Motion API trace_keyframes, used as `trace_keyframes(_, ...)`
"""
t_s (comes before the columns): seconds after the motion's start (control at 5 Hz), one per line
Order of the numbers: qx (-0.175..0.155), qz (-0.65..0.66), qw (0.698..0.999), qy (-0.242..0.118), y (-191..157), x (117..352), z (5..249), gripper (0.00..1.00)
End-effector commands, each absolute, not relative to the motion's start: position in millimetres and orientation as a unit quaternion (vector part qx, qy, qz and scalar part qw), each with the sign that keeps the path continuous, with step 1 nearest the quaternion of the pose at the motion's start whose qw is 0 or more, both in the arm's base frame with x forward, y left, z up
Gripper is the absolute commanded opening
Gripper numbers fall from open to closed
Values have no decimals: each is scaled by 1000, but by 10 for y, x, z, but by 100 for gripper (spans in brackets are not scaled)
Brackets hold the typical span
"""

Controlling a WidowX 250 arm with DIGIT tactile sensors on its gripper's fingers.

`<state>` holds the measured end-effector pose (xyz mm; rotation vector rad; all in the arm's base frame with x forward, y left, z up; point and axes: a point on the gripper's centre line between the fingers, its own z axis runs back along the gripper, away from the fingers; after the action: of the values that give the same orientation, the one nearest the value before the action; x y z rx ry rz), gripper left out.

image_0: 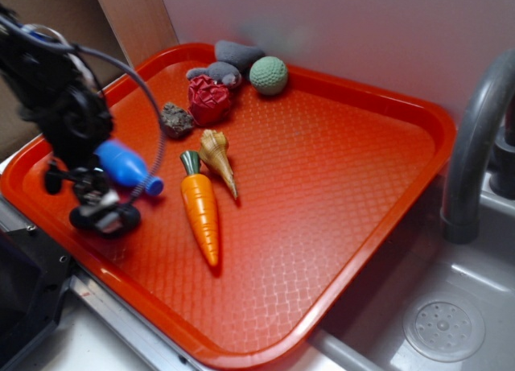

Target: Grab the plastic pickle.

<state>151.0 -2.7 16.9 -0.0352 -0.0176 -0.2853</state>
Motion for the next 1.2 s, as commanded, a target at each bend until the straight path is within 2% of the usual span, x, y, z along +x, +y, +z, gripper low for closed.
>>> trace_keyframes(0.0,-10,-138,990,-21,-13,1631,127,0)
trace_keyframes(0.2,-16,-137,990,-29,-2,1616,228,0)
trace_keyframes(0.4,-20,-125,991,-43,41,1625,431,0)
trace_keyframes(0.6,-18,-83,994,-68,117,1728,779,0)
trace_keyframes(0.8,-26,-22,996,-83,239,1946,1192,0)
trace_keyframes(1.0,-12,62,995,-73,352,2096,1603,0)
